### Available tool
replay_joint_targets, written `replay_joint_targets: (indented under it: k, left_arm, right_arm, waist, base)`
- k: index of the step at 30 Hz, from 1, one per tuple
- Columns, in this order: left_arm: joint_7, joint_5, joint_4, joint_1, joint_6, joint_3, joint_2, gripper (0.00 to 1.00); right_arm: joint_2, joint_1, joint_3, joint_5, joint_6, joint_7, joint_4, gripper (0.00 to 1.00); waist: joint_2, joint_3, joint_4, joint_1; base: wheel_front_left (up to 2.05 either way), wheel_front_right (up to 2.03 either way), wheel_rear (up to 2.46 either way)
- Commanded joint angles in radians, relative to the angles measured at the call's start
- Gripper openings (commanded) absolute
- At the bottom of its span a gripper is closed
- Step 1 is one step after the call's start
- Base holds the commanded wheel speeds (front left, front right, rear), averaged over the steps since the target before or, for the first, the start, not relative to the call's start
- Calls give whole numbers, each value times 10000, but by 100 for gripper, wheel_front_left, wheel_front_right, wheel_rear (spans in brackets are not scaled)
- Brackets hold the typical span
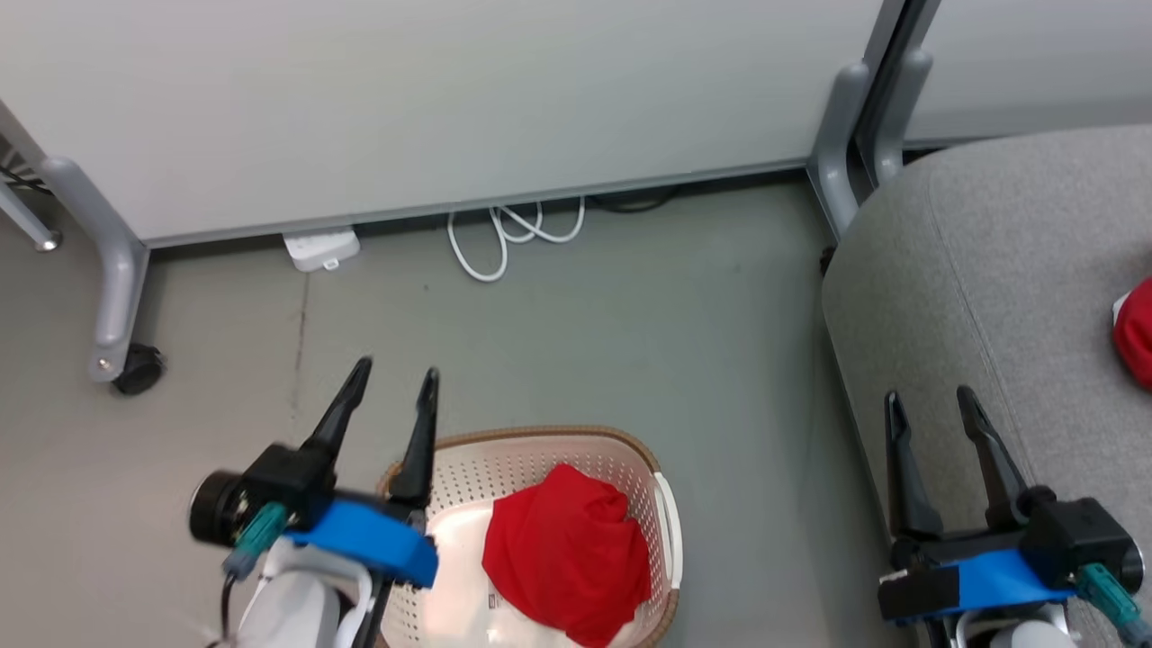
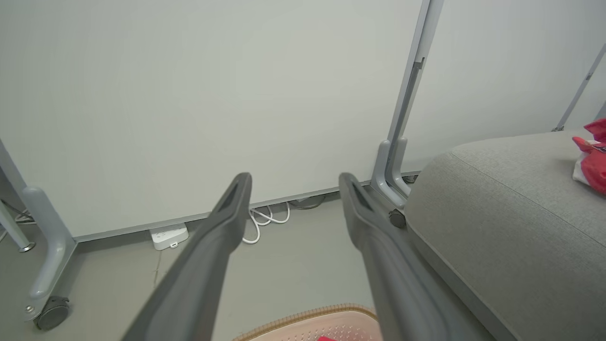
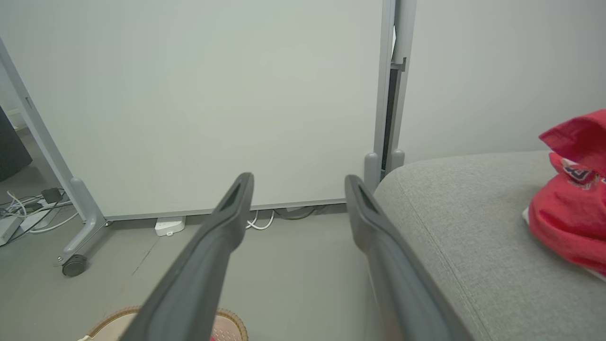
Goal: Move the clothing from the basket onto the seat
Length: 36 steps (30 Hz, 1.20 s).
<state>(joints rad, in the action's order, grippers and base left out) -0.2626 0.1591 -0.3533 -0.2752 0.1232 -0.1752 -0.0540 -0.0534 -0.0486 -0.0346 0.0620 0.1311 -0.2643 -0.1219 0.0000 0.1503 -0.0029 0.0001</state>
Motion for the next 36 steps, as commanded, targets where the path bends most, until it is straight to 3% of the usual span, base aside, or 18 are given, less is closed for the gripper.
replay_joint_targets:
  k: [1, 17, 36]
  left_arm:
    - [-33, -98, -306, -498, 34, -281, -48, 100]
    - [-32, 361, -3935, -3975, 72, -3596, -989, 100]
    - [-28, 1377, -7183, -6411, 65, -6617, -1132, 100]
  right_arm:
    - [36, -320, 54, -23, -8, -1, 103, 100]
    - [42, -2638, 558, 202, -7, 0, 541, 100]
    - [44, -4161, 839, 387, -7, -1, 852, 100]
  waist:
    - [0, 443, -237, -1]
    - [0, 3398, -1537, -1]
    - [0, 5900, -2176, -1]
  base:
    - [0, 0, 0]
    - [0, 0, 0]
    - [0, 0, 0]
